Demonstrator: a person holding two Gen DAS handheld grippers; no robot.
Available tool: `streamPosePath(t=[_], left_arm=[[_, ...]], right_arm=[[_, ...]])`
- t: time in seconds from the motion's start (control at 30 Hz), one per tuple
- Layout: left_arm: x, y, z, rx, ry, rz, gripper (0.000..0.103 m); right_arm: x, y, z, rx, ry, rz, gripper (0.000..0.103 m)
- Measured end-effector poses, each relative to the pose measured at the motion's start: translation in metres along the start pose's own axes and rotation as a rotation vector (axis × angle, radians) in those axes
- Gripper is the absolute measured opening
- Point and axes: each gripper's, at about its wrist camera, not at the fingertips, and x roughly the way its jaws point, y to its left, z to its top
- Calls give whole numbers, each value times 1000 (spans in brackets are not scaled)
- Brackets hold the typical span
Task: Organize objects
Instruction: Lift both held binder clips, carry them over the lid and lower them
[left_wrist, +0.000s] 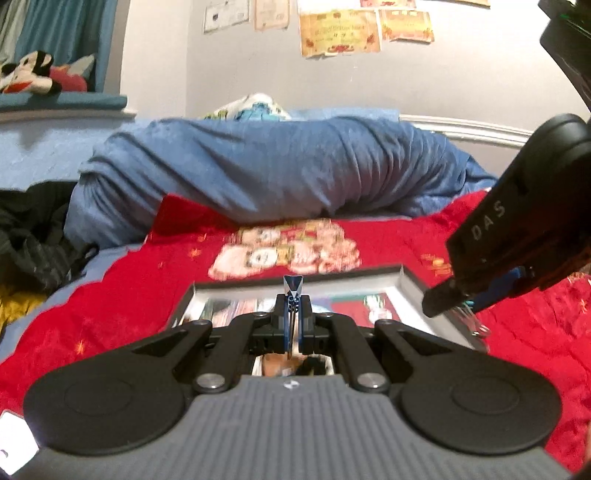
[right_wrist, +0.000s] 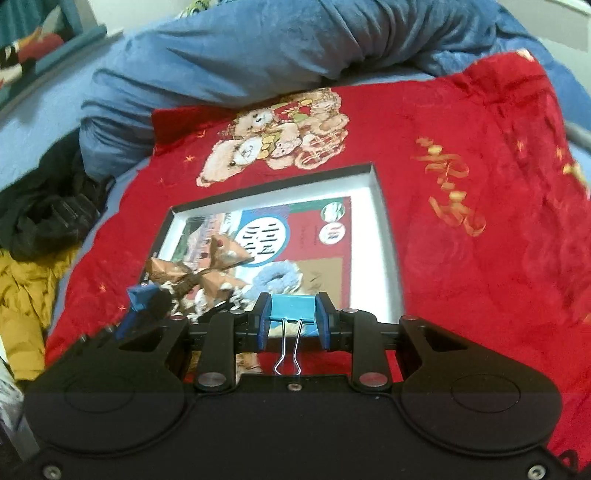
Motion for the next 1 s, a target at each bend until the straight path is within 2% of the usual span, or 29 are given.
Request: streamPosePath(t=[0.13,0.2,0.33,0.47,0.63,1.0], left_arm=[[24,-4,12,-16,-24,20,6],[39,-5,16,-38,-21,42,6],[66,-7,13,-13,-19,47,6],[83,0,1,-31,26,59,6],[92,6,-7,-50,71,67,6],[98,6,-13,-47,112,57,8]], right_arm=[[12,-1,22,-38,4,-21,25],[26,-1,30,-37,6,-22,25],[62,5,42,-40,-16,-8,25],[98,8,50,-4,-26,6,25],[133,14,49,-18,-16,-20,25],[146,8,41,-4,-13,-39,26]])
